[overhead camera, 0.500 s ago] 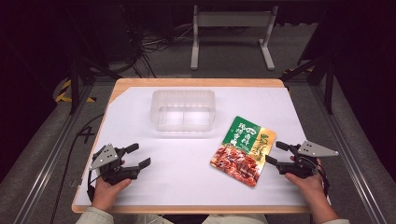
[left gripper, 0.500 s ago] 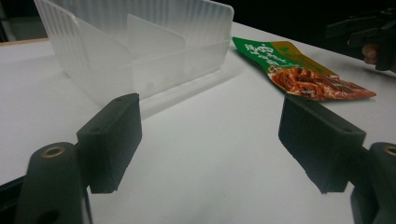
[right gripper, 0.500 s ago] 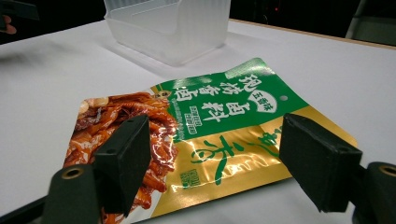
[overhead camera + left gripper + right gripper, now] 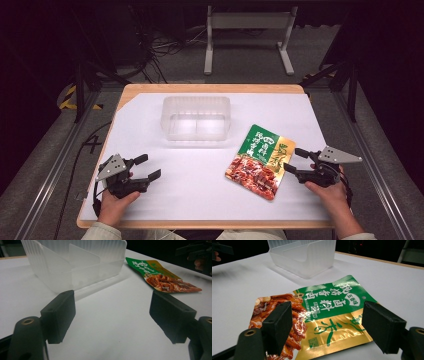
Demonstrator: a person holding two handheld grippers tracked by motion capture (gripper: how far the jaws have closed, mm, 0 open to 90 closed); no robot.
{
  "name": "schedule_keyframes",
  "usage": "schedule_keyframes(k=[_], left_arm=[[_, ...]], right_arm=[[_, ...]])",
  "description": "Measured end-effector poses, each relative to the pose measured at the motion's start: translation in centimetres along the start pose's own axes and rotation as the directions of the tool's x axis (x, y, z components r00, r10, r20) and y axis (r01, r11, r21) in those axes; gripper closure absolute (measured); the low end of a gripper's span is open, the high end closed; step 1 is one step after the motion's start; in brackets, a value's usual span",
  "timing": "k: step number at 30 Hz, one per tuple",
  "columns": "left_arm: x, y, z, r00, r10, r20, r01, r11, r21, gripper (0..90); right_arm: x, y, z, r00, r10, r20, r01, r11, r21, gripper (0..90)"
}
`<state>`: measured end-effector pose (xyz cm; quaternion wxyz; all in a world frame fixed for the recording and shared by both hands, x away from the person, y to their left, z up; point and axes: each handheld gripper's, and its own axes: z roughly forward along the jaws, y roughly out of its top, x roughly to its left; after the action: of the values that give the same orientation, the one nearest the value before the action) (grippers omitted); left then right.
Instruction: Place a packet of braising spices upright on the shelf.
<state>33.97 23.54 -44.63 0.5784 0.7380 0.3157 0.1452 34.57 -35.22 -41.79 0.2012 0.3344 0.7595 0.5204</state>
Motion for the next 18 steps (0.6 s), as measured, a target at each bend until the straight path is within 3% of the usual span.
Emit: schedule_keyframes(k=[14,18], left_arm=[[0.0,0.0,0.1,0.9997,-0.019,-0.013,0.019,0.9997,0.018,18.5],[0.0,0.1,0.1,0.9998,-0.015,-0.017,0.015,0.9995,0.026,17.9]], right_arm=[[-2.9,2.0,1.6,0.9975,0.062,0.035,-0.063,0.998,0.018,28.4],[-3.5,2.5,2.2,0.9976,0.058,0.038,-0.059,0.998,0.027,29.8]])
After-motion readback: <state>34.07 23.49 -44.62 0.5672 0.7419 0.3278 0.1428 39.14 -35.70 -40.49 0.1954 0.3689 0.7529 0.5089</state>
